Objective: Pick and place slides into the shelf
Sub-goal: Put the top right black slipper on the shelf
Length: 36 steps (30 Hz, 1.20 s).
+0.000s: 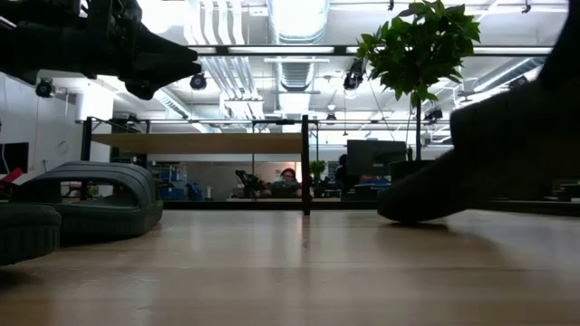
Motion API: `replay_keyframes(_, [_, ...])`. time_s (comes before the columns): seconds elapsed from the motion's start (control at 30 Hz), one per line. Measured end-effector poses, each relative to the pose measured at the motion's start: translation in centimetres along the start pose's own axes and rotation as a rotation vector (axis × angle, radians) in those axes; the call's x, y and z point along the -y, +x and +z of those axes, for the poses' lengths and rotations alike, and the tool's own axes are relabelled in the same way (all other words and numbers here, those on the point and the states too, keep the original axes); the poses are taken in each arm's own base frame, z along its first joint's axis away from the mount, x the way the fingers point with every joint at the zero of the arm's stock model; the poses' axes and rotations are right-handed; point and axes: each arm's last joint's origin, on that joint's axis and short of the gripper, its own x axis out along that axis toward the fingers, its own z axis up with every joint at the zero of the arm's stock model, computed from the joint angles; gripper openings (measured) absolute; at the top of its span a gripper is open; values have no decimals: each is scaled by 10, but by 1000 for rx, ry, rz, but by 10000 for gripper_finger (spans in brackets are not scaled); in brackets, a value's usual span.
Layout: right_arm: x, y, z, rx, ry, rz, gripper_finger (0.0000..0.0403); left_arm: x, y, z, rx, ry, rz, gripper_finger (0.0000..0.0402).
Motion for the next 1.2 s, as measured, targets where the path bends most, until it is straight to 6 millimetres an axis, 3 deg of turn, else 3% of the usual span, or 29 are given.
replay_keyframes(0.8, [9,-6,7,124,27,-146,8,0,0,0,-1,-1,0,167])
replay_keyframes(1.2, [36,-22,33,228,82,-248,8,0,-2,7,32,-73,-2,167])
